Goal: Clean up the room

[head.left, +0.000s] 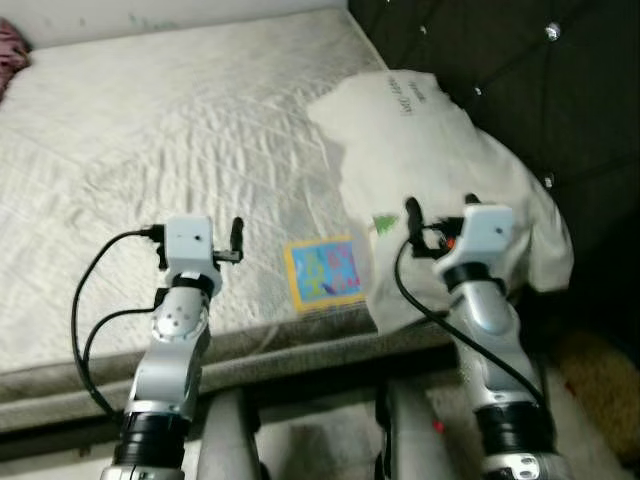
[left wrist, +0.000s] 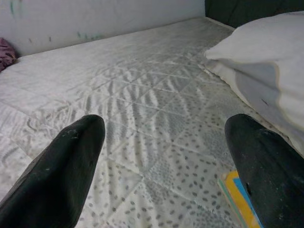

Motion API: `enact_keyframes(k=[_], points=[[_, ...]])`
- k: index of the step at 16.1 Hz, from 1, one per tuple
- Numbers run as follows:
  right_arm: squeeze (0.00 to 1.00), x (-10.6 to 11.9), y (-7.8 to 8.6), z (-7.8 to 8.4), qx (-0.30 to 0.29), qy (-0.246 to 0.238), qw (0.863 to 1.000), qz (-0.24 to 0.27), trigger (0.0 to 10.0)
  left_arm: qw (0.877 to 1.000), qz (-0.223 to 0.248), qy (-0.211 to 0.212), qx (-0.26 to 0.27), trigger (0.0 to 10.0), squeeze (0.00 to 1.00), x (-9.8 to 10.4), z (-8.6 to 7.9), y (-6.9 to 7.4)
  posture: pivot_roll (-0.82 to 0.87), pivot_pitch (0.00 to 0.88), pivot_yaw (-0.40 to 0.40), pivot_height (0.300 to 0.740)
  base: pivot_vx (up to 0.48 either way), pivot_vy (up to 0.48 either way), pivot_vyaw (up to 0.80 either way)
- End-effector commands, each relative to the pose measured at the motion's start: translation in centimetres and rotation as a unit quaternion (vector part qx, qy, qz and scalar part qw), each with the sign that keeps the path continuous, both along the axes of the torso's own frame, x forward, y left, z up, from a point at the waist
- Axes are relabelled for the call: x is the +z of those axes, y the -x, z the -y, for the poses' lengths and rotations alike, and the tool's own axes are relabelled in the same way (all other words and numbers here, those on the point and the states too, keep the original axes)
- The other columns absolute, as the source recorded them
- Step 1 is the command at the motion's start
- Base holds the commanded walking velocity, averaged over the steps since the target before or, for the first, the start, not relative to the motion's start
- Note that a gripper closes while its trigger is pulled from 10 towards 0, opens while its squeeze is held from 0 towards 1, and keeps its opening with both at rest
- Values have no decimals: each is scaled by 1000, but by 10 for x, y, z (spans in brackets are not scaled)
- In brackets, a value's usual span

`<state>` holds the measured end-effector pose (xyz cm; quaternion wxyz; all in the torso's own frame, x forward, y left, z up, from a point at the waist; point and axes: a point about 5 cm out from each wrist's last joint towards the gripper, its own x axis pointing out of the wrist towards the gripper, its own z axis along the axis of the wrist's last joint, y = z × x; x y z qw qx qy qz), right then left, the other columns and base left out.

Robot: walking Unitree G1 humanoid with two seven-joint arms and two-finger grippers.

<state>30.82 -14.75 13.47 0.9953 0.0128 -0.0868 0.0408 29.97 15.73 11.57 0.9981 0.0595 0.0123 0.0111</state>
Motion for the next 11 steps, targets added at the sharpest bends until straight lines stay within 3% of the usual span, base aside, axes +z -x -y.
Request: enact_keyframes(k=[1, 3, 5, 11], points=[[0, -1, 0, -5, 5, 0, 1000, 2, 10000, 1000, -1, -9, -2, 10000, 0, -1, -1, -1, -93, 0, 64, 711, 0, 0, 0], [0, -8, 2, -4, -10, -1, 1000, -9, 10000, 1000, -10, -11, -12, 10000, 0, -4, 5, 0, -101, 0, 75, 736, 0, 0, 0], [0, -7, 4, -2, -16, 9, 1000, -5, 10000, 999, 11, -32, -33, 10000, 0, 0, 12, -2, -112, 0, 77, 740, 0, 0, 0], [0, -10, 10, 8, -24, 24, 999, -15, 10000, 1000, 7, -8, -22, 10000, 0, -3, 10, 5, -110, 0, 42, 740, 0, 0, 0]])
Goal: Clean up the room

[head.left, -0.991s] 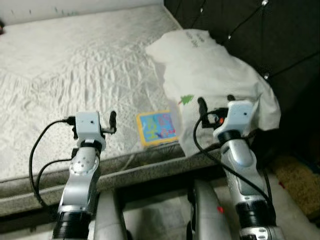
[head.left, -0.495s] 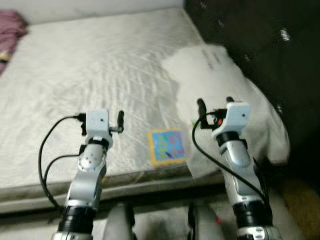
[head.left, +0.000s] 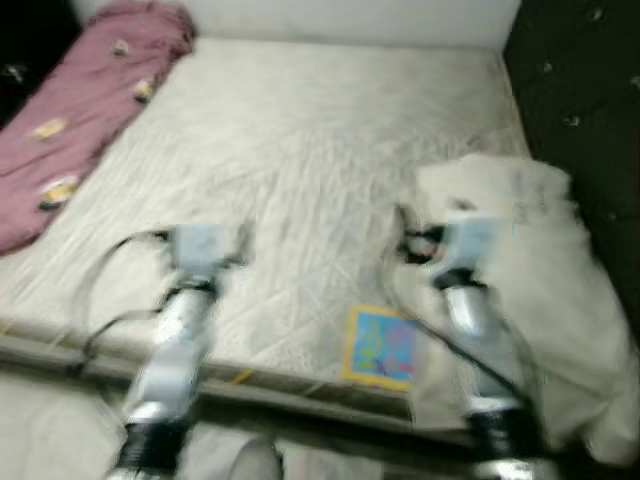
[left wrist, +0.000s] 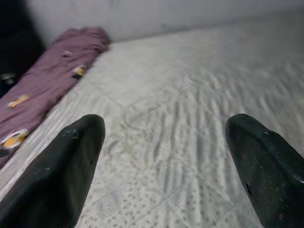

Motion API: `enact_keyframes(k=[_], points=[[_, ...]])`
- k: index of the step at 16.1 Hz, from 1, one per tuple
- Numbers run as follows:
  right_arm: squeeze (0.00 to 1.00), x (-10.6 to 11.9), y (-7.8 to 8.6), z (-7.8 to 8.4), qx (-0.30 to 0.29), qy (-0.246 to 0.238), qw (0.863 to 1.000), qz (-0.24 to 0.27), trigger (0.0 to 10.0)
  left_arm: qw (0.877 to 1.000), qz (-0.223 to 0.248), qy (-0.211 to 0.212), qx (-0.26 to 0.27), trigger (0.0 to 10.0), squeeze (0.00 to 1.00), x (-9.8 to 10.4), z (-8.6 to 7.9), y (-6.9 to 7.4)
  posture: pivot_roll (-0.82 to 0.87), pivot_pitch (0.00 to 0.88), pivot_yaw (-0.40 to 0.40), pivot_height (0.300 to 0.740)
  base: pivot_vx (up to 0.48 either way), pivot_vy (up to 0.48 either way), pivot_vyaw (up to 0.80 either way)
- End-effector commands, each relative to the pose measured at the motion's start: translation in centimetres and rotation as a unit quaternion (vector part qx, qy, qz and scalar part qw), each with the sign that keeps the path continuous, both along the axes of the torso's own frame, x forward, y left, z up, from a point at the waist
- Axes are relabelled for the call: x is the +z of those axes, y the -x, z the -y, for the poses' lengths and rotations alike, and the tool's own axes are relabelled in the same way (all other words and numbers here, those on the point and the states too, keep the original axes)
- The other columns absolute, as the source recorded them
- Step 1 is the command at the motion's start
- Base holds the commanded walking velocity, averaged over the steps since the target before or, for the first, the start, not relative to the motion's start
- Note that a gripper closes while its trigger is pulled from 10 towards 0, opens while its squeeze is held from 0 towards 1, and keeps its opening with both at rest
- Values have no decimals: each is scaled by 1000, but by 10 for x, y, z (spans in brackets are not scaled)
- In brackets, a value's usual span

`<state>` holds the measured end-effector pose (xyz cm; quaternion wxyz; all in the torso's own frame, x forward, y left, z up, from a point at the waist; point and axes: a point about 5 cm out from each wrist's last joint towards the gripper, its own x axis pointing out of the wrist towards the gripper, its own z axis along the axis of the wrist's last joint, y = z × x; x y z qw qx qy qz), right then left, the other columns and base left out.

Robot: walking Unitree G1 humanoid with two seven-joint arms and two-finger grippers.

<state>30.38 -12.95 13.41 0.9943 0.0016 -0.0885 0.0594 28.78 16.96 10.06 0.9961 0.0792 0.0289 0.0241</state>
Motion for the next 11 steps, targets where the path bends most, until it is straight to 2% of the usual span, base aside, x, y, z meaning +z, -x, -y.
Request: enact_keyframes(k=[1, 4, 6, 7, 8, 11], points=[[0, -12, 7, 27, -46, 11, 999, -23, 10000, 999, 20, 15, -35, 10000, 0, 11, 21, -6, -106, 0, 37, 740, 0, 0, 0], [0, -12, 6, 21, -44, 4, 999, -28, 10000, 999, 20, 31, -39, 10000, 0, 13, 22, -7, -99, 0, 41, 740, 0, 0, 0], [0, -7, -1, 10, -34, 19, 999, -24, 10000, 998, 25, 31, -44, 10000, 0, 15, 23, -6, -92, 0, 32, 740, 0, 0, 0], [0, -11, 0, 15, -54, 73, 995, -38, 10000, 999, 24, 26, -41, 10000, 0, 14, 22, -3, -86, 0, 24, 740, 0, 0, 0], [0, -21, 2, 24, -75, 69, 991, -82, 10000, 999, 23, 21, -36, 10000, 0, 12, 21, 0, -82, 0, 19, 740, 0, 0, 0], [0, -42, 9, 33, -83, 79, 985, -129, 10000, 1000, 20, 22, -7, 10000, 0, 8, 14, 3, -85, 0, 14, 740, 0, 0, 0]])
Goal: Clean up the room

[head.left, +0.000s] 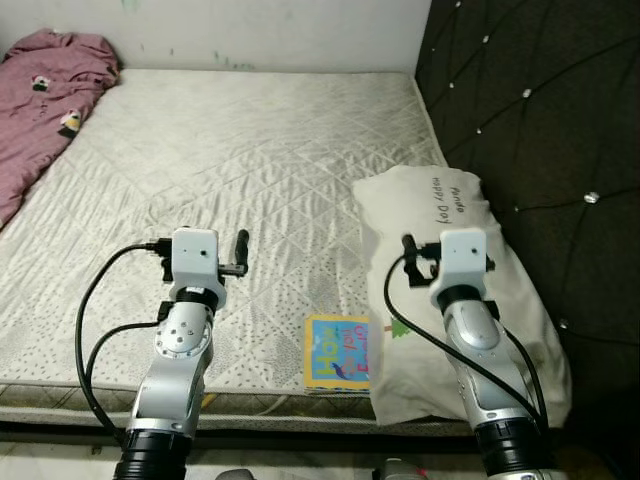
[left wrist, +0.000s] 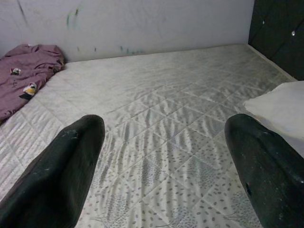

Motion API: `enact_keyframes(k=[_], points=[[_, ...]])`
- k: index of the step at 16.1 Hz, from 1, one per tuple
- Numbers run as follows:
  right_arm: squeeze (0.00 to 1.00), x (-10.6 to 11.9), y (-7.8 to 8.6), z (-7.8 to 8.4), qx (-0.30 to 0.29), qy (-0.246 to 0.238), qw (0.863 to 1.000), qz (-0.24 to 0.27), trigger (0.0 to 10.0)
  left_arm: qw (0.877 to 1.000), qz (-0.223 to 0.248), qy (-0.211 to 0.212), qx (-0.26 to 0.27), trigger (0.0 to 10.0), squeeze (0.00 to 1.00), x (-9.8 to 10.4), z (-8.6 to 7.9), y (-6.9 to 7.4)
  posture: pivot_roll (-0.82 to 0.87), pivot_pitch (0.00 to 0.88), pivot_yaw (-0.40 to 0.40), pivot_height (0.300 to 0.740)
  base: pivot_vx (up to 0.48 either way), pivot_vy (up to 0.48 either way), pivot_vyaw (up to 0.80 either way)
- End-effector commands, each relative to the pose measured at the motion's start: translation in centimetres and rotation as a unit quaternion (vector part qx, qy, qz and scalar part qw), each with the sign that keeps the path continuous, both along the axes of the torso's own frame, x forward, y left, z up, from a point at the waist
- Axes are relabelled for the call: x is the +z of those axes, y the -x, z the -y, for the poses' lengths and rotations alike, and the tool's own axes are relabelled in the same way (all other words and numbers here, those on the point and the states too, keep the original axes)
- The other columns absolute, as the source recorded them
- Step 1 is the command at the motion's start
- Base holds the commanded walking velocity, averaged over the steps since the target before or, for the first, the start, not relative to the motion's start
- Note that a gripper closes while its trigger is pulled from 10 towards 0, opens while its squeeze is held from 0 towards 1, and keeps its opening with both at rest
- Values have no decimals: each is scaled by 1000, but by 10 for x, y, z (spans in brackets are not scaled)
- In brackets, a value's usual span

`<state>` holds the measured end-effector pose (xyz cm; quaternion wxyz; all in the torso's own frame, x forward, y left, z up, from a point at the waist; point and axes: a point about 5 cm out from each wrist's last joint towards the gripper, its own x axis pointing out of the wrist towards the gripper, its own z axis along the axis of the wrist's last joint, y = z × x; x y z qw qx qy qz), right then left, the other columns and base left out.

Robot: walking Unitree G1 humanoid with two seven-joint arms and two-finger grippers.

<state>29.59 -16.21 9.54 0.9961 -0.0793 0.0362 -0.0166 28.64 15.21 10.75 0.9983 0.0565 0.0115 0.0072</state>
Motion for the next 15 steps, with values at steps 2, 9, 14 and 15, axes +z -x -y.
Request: enact_keyframes(k=[2, 9, 14, 15], points=[[0, -10, 1, 6, -20, -7, 1000, -20, 10000, 1000, 2, 3, -2, 10000, 0, 1, -2, 2, -86, 0, 13, 740, 0, 0, 0], [0, 6, 15, 13, -64, -87, 993, 45, 10000, 1000, -18, 11, 6, 10000, 0, -6, -9, 4, -104, 0, 40, 740, 0, 0, 0], [0, 10, 13, 5, -39, -123, 990, 49, 10000, 999, -16, 31, 7, 10000, 0, -4, -11, 0, -87, 0, 40, 740, 0, 157, 0], [0, 12, 11, 4, -36, -124, 990, 51, 10000, 999, -16, 33, 9, 10000, 0, -3, -11, 0, -86, 0, 41, 740, 0, 480, 0]])
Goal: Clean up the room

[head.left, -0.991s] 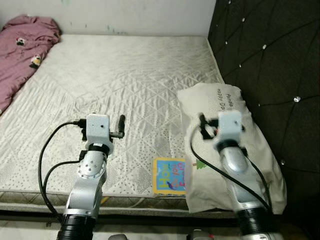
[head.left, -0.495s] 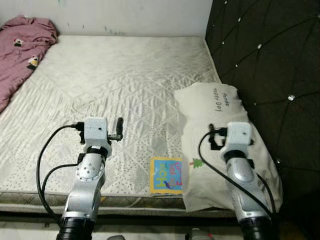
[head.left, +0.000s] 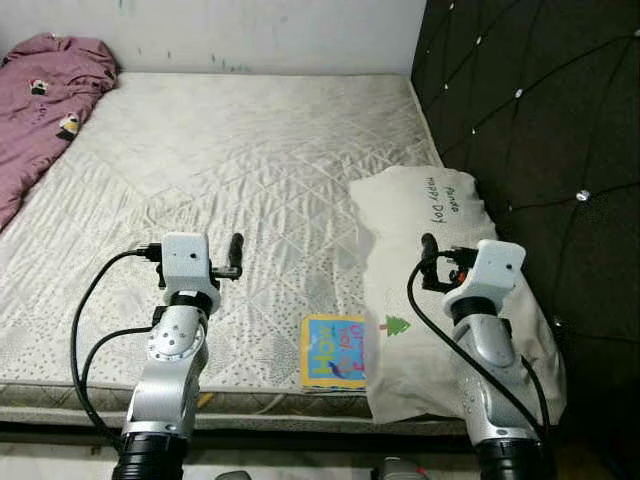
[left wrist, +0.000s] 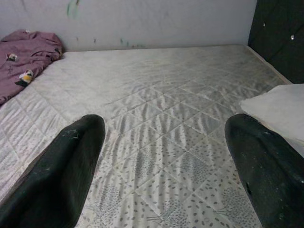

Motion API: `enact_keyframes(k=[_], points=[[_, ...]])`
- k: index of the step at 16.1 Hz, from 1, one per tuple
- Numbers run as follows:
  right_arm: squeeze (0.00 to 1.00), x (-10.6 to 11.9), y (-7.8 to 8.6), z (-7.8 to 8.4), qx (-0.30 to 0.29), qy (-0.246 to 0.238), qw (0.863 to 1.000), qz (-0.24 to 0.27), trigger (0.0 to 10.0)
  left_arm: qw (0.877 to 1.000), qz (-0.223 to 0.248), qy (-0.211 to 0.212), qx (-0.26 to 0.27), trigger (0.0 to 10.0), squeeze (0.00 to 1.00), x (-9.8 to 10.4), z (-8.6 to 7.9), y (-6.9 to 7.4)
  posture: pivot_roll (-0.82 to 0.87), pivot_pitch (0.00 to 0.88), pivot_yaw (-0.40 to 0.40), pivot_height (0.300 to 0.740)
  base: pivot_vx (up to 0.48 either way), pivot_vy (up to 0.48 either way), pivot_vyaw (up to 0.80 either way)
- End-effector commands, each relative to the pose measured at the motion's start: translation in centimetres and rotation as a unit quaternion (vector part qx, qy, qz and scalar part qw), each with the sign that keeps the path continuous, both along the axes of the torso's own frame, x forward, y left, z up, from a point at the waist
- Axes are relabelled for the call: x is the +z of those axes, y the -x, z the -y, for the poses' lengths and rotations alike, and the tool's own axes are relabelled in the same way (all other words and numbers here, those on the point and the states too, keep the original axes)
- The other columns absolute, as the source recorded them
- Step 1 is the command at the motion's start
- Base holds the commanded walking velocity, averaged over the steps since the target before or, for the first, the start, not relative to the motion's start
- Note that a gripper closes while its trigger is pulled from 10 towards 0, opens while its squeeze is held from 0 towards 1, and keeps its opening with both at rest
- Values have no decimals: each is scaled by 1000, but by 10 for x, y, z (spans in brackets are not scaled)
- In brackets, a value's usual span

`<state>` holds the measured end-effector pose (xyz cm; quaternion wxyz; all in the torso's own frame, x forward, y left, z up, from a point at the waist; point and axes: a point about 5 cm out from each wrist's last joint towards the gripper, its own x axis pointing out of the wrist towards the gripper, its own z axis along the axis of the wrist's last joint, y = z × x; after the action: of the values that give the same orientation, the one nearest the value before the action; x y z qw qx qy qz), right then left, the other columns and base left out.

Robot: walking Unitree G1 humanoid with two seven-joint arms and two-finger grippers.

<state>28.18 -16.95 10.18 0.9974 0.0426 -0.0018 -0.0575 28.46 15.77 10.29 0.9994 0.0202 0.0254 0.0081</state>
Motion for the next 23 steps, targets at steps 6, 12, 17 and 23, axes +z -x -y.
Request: enact_keyframes(k=[6, 12, 17, 23], points=[[0, 7, -4, -5, 14, -6, 1000, 11, 10000, 1000, -7, 7, 8, 10000, 0, 0, -4, 0, -93, 0, 37, 740, 0, 480, 0], [0, 6, -3, -3, 7, 0, 1000, 7, 10000, 1000, -7, 14, 4, 10000, 0, 1, -3, -1, -94, 0, 32, 740, 0, 480, 0], [0, 5, -4, -1, 7, 3, 1000, 2, 10000, 1000, -8, 16, 2, 10000, 0, 1, -1, 0, -92, 0, 25, 740, 0, 480, -355], [0, 5, -4, -1, 9, 8, 1000, -3, 10000, 1000, -7, 17, 2, 10000, 0, 1, 0, 0, -93, 0, 23, 740, 0, 480, 0]])
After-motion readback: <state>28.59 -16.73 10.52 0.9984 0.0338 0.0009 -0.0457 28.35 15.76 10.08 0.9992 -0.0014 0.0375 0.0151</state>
